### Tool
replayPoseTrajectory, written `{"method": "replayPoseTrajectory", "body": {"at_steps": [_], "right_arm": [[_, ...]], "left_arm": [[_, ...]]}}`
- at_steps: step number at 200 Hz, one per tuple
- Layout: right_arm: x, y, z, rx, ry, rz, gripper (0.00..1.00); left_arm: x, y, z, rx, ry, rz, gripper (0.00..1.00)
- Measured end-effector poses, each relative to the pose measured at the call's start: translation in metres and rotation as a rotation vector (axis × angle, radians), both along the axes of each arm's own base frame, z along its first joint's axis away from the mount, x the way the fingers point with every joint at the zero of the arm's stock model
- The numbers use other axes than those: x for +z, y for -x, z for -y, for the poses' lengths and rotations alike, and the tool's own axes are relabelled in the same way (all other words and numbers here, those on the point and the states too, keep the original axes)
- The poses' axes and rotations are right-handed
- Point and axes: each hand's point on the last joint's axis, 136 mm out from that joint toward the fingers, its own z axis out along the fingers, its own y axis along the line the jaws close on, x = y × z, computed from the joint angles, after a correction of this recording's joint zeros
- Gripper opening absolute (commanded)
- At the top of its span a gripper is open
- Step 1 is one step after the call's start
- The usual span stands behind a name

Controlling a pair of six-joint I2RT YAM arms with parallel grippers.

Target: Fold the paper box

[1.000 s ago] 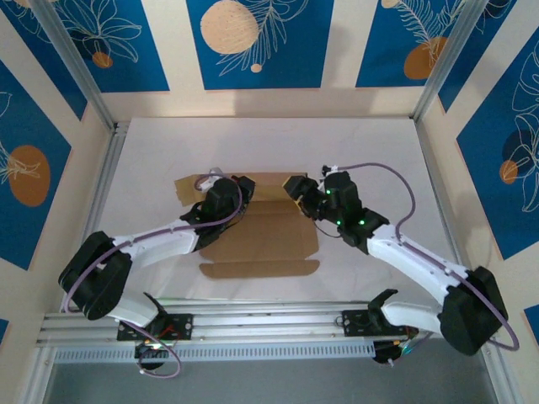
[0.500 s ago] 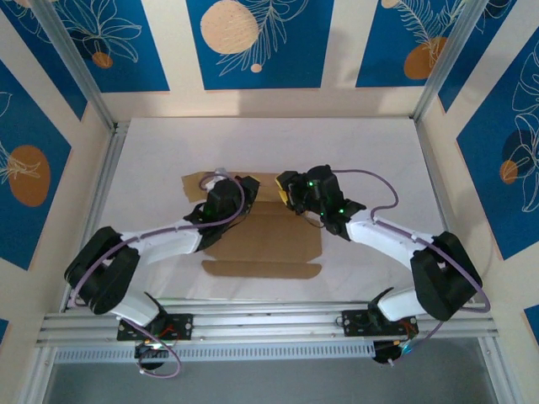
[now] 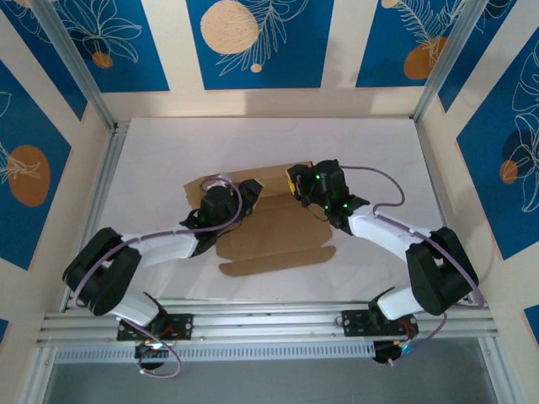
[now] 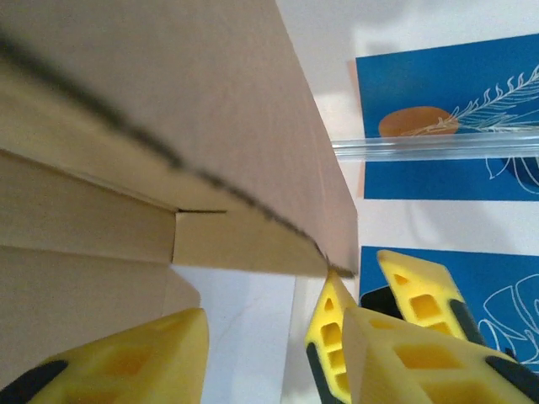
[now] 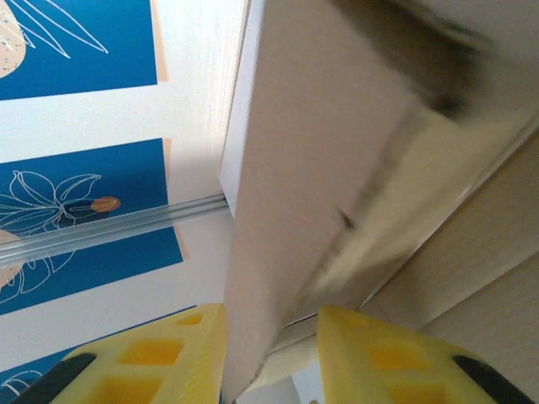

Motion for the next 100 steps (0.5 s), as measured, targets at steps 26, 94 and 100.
{"method": "replayPoseTrajectory", "body": {"at_steps": [26,94,100], "right_arm": [[-0.001,0.001,0.0,0.001,0.01,0.007,0.34],[-0.001,-0.001,-0.017,0.048,-0.007,0.048,0.52],[-0.002,0.0,-0.021,0.06,-0.008,0.047,0.52]], "left_arm": [[0.021,0.014,-0.012,-0.043,-0.113,0.085,0.6],[0.045,0.036,-0.028,-0.16,-0.371,0.205,0.65],[0.047,0.039,-0.031,-0.17,-0.401,0.212,0.64]]}}
